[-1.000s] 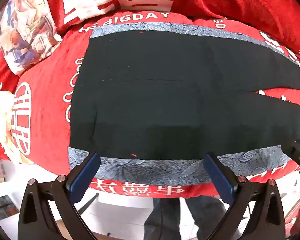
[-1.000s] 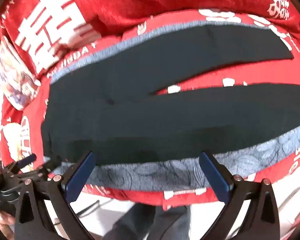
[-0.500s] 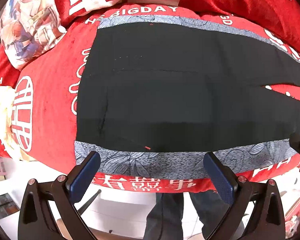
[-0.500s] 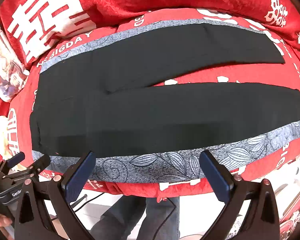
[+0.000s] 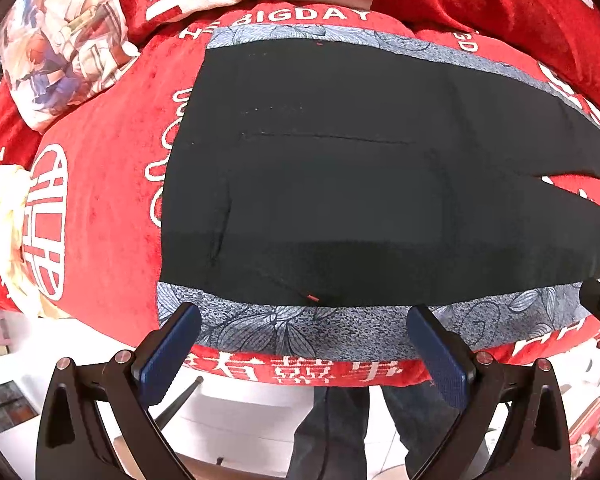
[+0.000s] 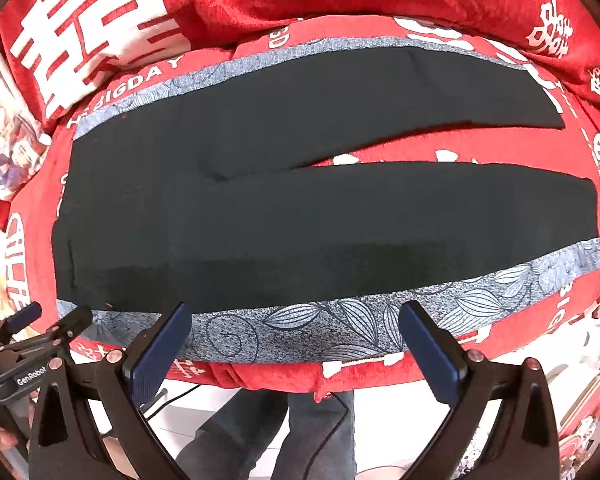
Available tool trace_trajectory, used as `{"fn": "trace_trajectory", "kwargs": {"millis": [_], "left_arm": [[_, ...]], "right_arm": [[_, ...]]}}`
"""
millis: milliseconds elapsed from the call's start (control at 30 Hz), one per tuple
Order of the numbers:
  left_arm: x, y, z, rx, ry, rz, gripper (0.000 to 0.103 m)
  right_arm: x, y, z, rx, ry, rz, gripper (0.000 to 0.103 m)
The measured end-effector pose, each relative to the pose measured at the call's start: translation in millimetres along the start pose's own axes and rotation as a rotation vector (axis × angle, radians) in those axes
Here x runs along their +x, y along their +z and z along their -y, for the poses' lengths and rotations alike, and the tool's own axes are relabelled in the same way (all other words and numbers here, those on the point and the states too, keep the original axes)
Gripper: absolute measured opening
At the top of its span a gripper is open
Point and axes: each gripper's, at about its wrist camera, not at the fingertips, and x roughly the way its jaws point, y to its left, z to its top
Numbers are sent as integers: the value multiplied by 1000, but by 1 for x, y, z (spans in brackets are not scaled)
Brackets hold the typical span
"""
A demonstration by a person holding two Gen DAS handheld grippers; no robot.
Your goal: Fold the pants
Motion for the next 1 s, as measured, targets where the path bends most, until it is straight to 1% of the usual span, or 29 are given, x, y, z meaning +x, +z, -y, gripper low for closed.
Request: {"fn": "trace_trajectory", "kwargs": {"millis": [700, 1000], "left_arm": [[1, -5, -2, -5, 30, 0, 103], [0, -10, -2, -10, 40, -3, 103]], "right_arm": [[4, -5, -6, -72, -99, -8, 103], [4, -8, -5, -75, -108, -9, 103]]}}
